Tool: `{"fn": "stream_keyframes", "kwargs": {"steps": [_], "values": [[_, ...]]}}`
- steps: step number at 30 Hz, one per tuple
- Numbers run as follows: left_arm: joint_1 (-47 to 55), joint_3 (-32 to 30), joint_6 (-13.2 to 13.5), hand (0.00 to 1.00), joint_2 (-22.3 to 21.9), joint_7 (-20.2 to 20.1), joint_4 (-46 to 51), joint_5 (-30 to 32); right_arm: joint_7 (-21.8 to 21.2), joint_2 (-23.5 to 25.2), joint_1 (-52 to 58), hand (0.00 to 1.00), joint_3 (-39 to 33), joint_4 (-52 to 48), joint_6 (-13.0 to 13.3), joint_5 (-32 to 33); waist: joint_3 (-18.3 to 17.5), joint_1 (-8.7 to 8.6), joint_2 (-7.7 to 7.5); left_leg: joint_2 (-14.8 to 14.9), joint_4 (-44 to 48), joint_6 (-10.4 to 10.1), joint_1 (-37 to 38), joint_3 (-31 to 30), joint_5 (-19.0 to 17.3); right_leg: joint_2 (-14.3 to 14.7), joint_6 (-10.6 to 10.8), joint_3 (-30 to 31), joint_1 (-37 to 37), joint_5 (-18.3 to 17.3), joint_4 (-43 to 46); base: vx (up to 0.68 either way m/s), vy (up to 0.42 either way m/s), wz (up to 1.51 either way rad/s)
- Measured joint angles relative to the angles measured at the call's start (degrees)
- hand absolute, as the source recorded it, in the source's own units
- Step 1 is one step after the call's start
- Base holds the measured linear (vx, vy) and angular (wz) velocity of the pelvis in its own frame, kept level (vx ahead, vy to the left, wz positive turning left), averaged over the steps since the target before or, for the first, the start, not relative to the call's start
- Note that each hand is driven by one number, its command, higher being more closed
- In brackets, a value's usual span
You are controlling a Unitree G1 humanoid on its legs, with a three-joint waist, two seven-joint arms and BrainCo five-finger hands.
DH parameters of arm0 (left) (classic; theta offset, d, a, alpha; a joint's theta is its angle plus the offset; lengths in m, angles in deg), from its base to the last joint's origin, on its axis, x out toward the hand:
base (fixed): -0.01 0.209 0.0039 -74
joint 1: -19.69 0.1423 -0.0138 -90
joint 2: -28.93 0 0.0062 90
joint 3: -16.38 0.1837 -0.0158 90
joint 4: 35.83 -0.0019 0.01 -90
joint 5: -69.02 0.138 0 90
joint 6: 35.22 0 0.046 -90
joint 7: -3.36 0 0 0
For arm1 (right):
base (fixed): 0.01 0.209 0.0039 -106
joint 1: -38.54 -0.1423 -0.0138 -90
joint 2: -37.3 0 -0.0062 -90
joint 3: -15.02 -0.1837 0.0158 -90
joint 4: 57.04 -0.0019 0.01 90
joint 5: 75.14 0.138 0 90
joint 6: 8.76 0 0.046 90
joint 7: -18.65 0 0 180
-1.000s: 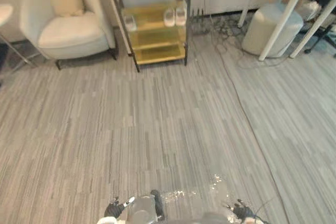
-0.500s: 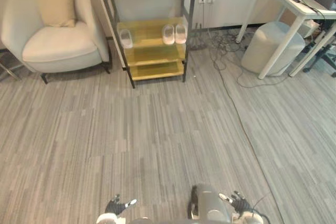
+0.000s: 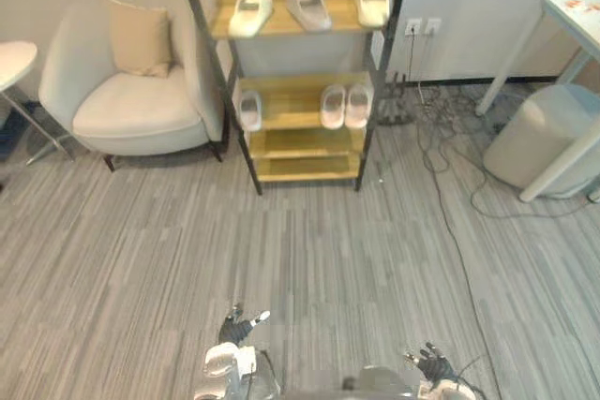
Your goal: Organize the slippers on the shoe rack
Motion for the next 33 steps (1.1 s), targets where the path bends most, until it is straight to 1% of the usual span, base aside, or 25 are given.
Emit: {"fn": "stream_keyframes", "kwargs": {"steps": [1, 2, 4, 6, 7, 8, 9, 10, 11, 12, 15, 16, 17, 18, 19, 20, 22, 23, 24, 25, 26, 27, 28, 31, 33], "values": [[0.5, 0.7, 0.3, 0.00, 0.1, 0.0, -0.4, 0.0, 0.1, -0.7, -0.4, 0.00, 0.2, 0.6, 0.1, 0.0, -0.6, 0.54, 1.21, -1.4, -9.9, -0.7, -0.1, -2.1, 5.5, 1.3, 1.1, 2.1, 1.1, -1.0, -1.0, 0.45, 0.214, -0.74], [0.8, 1.3, 0.4, 0.00, 0.5, 0.1, -1.1, -0.1, 0.1, -1.1, -0.8, 0.00, 0.8, 1.7, 0.1, 0.0, -0.9, 1.88, 1.39, -1.6, -9.8, 0.8, 0.5, -3.3, 11.2, 1.6, 1.6, 4.5, 1.9, -1.8, -1.2, 0.51, 0.214, -0.81], [0.7, 1.2, 0.1, 0.00, 4.2, 0.0, -3.5, -0.2, 0.0, 1.9, -1.7, 0.00, 2.5, 2.9, 0.1, -0.2, -3.2, 1.66, -3.13, -4.7, -5.6, 4.4, -0.9, -2.2, 6.4, -1.6, 1.1, 9.0, 2.1, -2.3, -0.4, 0.54, 0.157, -0.29], [0.3, 1.1, 0.2, 0.00, 4.6, 0.0, -3.9, -0.1, -0.2, 3.5, -1.7, 0.00, 2.5, 3.1, 0.1, -0.2, -3.6, 1.90, -4.31, -5.8, -3.2, 5.3, -1.0, -1.8, 3.3, -2.6, 1.4, 11.8, -1.3, -2.2, 8.3, 0.52, 0.180, 0.16], [0.0, 1.7, 0.2, 0.00, 4.9, 0.1, -4.9, -0.2, -0.5, 3.8, -1.9, 0.00, 2.7, 3.2, 0.1, -0.4, -3.7, 1.84, -4.86, -7.0, -3.7, 5.5, 1.4, -1.6, 1.0, -3.3, 6.3, 13.2, -5.5, -0.4, 19.6, 0.52, 0.196, 0.08], [-0.4, 2.4, 0.1, 0.00, 5.3, 0.1, -5.2, -0.2, -0.8, 3.9, -2.2, 0.00, 2.7, 3.3, 0.1, -0.4, -3.5, 1.80, -5.14, -8.0, -4.5, 5.5, 4.0, -1.8, -0.3, -3.9, 12.6, 13.7, -8.2, 1.6, 28.1, 0.53, 0.191, 0.08], [-0.6, 3.4, -0.5, 0.00, 5.7, 0.1, -5.7, -0.1, -0.9, 3.9, -2.7, 0.00, 2.7, 3.6, 0.2, -0.5, -3.2, 1.59, -5.36, -9.1, -5.6, 5.8, 7.4, -2.3, -1.5, -4.5, 14.2, 13.0, -10.7, 1.9, 36.5, 0.43, 0.143, 0.09], [-0.7, 4.6, -1.1, 0.00, 6.1, 0.1, -6.4, -0.1, -0.9, 3.7, -2.8, 0.00, 2.7, 3.8, 0.3, -0.6, -3.0, 1.32, -5.44, -9.7, -7.0, 6.0, 10.8, -2.4, -2.1, -5.2, 12.1, 10.9, -12.6, 1.0, 41.8, 0.56, 0.151, 0.12], [-0.9, 6.3, -1.3, 0.00, 6.2, 0.1, -7.4, -0.1, -0.9, 3.4, -3.0, 0.00, 3.1, 3.7, 0.5, -0.7, -2.8, 0.72, -4.73, -9.9, -10.0, 6.5, 16.0, -2.5, -2.5, -5.7, 7.1, 6.9, -15.2, -1.4, 44.9, 0.55, 0.106, 0.19], [-0.9, 6.9, -1.4, 0.00, 6.2, 0.1, -7.4, -0.1, -0.9, 3.1, -3.7, 0.00, 4.1, 3.6, 0.7, -0.8, -2.7, -0.04, -4.51, -9.5, -12.7, 6.5, 19.5, -3.0, -2.6, -5.2, 3.9, 3.4, -17.8, -3.2, 43.0, 0.65, 0.074, 0.19], [-1.5, 7.9, -1.5, 0.00, 5.5, 0.1, -7.4, -0.1, -1.0, 2.7, -4.9, 0.00, 4.2, 2.3, 1.0, -1.8, -1.9, -0.43, -3.40, -7.1, -16.3, 6.5, 24.3, -3.5, -2.6, -1.2, 1.5, 1.1, -25.5, -2.8, 27.0, 0.50, -0.043, 0.19], [-1.6, 7.9, -1.6, 0.00, 5.2, 0.1, -7.3, -0.1, -1.0, 2.6, -5.1, 0.00, 4.2, 1.7, 1.3, -1.8, -1.6, -0.93, -3.03, -6.3, -16.8, 6.5, 25.2, -3.9, -2.6, 0.4, 1.4, 2.7, -26.9, 0.0, 19.6, 0.67, -0.198, 0.50], [-1.2, 7.9, -1.5, 0.00, 5.1, 0.1, -7.3, -0.1, -1.0, 2.6, -5.2, 0.00, 4.2, 1.8, 1.4, -1.7, -1.8, -1.37, -3.45, -5.9, -17.8, 5.1, 26.7, -5.0, -3.4, 1.9, 2.4, 6.5, -27.1, 10.4, 3.9, 0.59, -0.212, 0.55], [-1.2, 7.8, -1.5, 0.00, 5.2, 0.1, -7.3, -0.1, -1.0, 2.5, -5.0, 0.00, 4.1, 1.9, 1.4, -1.8, -1.8, -1.37, -3.56, -5.9, -17.7, 3.7, 27.5, -5.3, -4.3, 1.8, 2.7, 6.9, -26.8, 15.3, 2.7, 0.53, -0.211, 0.62], [-1.3, 7.8, -1.5, 0.00, 5.1, 0.1, -7.4, -0.1, -0.9, 2.3, -5.0, 0.00, 3.7, 2.1, 1.4, -1.7, -1.8, -1.45, -3.67, -5.5, -17.6, 2.6, 29.1, -6.1, -5.6, 2.2, 0.5, 7.0, -25.7, 19.8, 3.4, 0.44, -0.178, 0.29], [-1.6, 7.3, -1.4, 0.00, 3.6, 0.0, -7.8, -0.1, -0.9, 1.5, -5.5, 0.00, 3.4, 2.2, 1.3, -1.9, -1.5, -0.94, -1.10, -3.1, -16.9, 2.0, 30.1, -6.3, -6.2, 3.6, -0.8, 6.0, -25.4, 17.2, 6.5, 0.43, -0.172, 0.23], [-1.5, 5.2, -1.1, 0.00, 1.8, 0.1, -7.4, -0.1, -0.9, 1.4, -5.5, 0.00, 2.1, 1.9, 1.3, -1.8, -1.4, -1.05, 0.16, -2.2, -11.5, 0.5, 28.5, -6.4, -5.2, 3.4, -1.6, 4.3, -25.1, 12.6, 10.1, 0.53, -0.229, 0.26], [-1.5, 4.7, -1.1, 0.00, 1.7, 0.1, -7.2, -0.1, -0.9, 1.4, -5.5, 0.00, 1.8, 1.7, 1.4, -1.7, -1.3, -1.38, 0.46, -1.5, -7.4, 0.4, 27.1, -6.7, -5.1, 3.4, -1.9, 3.4, -23.9, 11.5, 10.1, 0.55, -0.235, 0.56], [-1.6, 2.8, -1.1, 0.00, 1.0, 0.0, -6.9, -0.1, -0.9, 1.2, -5.3, 0.00, 1.8, 1.4, 1.4, -1.5, -1.0, -1.99, 0.77, 0.0, 3.8, -0.7, 23.1, -7.8, -3.9, 3.5, -2.2, 1.8, -20.9, 10.1, 9.0, 0.42, -0.169, 0.62], [-1.4, 0.5, -1.2, 0.00, 0.0, 0.0, -5.4, -0.1, -0.8, 1.7, -4.4, 0.00, 2.2, 0.2, 1.0, -1.4, -0.8, -1.94, 0.74, 2.2, 16.4, -1.2, 18.2, -7.6, 1.1, 3.7, -2.9, 0.8, -17.0, 9.0, 7.1, 0.40, -0.147, 0.54], [-1.2, -0.5, -1.1, 0.00, -0.1, 0.0, -4.5, -0.1, -0.7, 1.9, -3.6, 0.00, 2.5, -0.6, 0.9, -1.2, -0.5, -1.62, 0.54, 3.7, 21.6, -1.1, 16.2, -7.1, 3.5, 3.9, -3.3, 0.4, -15.0, 8.6, 6.0, 0.36, -0.104, 0.23], [-0.7, -1.3, -0.9, 0.00, -0.4, 0.0, -2.9, -0.1, -0.7, 2.1, -2.8, 0.00, 3.1, -1.2, 0.9, -1.2, -0.3, -0.85, 0.55, 7.3, 30.5, -1.1, 12.8, -4.0, 2.4, 4.7, -3.8, 0.3, -10.4, 7.6, 3.9, 0.32, -0.054, 0.02], [-0.6, -1.2, -1.0, 0.00, -0.5, 0.0, -2.3, -0.1, -0.6, 2.4, -2.4, 0.00, 3.0, -1.6, 0.6, -1.2, -0.3, -0.65, 0.29, 8.5, 32.6, -1.1, 10.7, -1.9, 0.7, 4.6, -3.9, 0.4, -7.7, 7.1, 2.4, 0.31, -0.042, -0.06], [-0.3, -1.1, -0.8, 0.00, -0.6, 0.0, -1.4, -0.1, -0.6, 2.6, -2.2, 0.00, 2.9, -1.6, 0.4, -1.2, -0.2, -0.18, 0.01, 6.9, 21.4, -1.2, 7.6, 0.9, -3.8, 3.4, -3.2, 2.5, -3.0, 7.1, -1.1, 0.30, 0.042, -0.35], [-0.4, -0.1, -0.8, 0.00, -0.3, 0.0, -1.4, -0.1, -0.6, 2.7, -2.2, 0.00, 2.6, -1.2, 0.3, -1.2, -0.1, -0.04, -0.27, 1.4, 2.1, -1.5, 7.8, -1.6, -2.1, 1.8, -1.5, 4.6, -2.0, 6.5, -1.1, 0.29, 0.135, -0.51]]}}
